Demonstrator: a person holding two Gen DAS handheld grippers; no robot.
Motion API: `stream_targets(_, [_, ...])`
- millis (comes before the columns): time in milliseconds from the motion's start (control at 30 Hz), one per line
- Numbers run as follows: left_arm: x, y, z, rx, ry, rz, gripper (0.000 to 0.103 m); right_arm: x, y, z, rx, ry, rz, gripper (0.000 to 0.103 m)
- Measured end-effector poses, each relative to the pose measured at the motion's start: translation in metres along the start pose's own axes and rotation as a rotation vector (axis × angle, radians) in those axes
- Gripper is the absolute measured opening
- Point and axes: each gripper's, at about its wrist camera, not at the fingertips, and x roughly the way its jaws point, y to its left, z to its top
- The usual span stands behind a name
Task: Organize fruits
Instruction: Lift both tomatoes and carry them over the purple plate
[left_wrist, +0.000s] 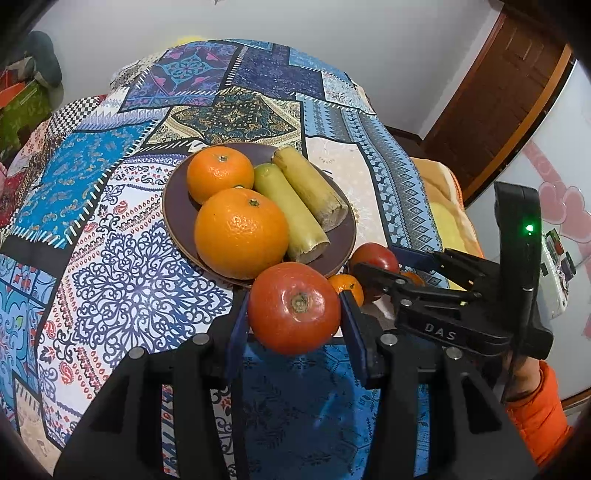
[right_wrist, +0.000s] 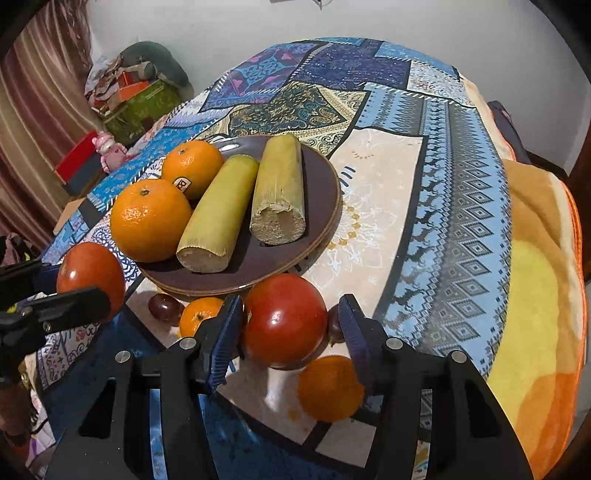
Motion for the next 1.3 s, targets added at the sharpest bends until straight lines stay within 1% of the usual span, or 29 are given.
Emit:
stream_targets(67, [0.0, -0.001, 0.0, 0.0, -0.001, 0.0, 0.047, 0.002, 0.003, 0.001, -0.017, 0.004, -0.008, 0.049])
stream_targets(100, [0.0, -0.001, 0.0, 0.001, -0.002, 0.001, 0.047, 0.002, 0.005, 0.0, -0.023, 0.001, -0.008, 0.044])
stream_targets(267, [-0.007, 0.003, 0.001, -0.003, -0.016, 0.012, 0.047, -0.003, 0.01, -0.004, -0.044, -0.017, -0.03, 0.043])
stream_targets(433, [-0.017, 0.01, 0.004, -0.013, -0.041, 0.026, 0.047, -0.013, 0.006, -0.006, -0.016, -0.034, -0.006, 0.042])
stream_targets(700, [-0.031, 0.019, 0.013, -0.019, -0.083, 0.05, 0.047, -0.031, 0.007, -0.001, -0.005, -0.081, 0.004, 0.041])
stream_targets(1000, [-0.039, 0.036, 0.037, -0.027, -0.136, 0.097, 0.047, -0.046, 0.017, 0.025, -0.015, -0.168, 0.025, 0.041])
stream_targets(1167, [-0.028, 0.053, 0.052, -0.037, -0.135, 0.137, 0.047, -0.038, 0.026, 0.041, -0.021, -0.188, 0.035, 0.041])
stream_targets(1300, [-0.01, 0.07, 0.064, -0.059, -0.111, 0.153, 0.047, -0.026, 0.031, 0.052, -0.027, -0.185, 0.039, 0.041])
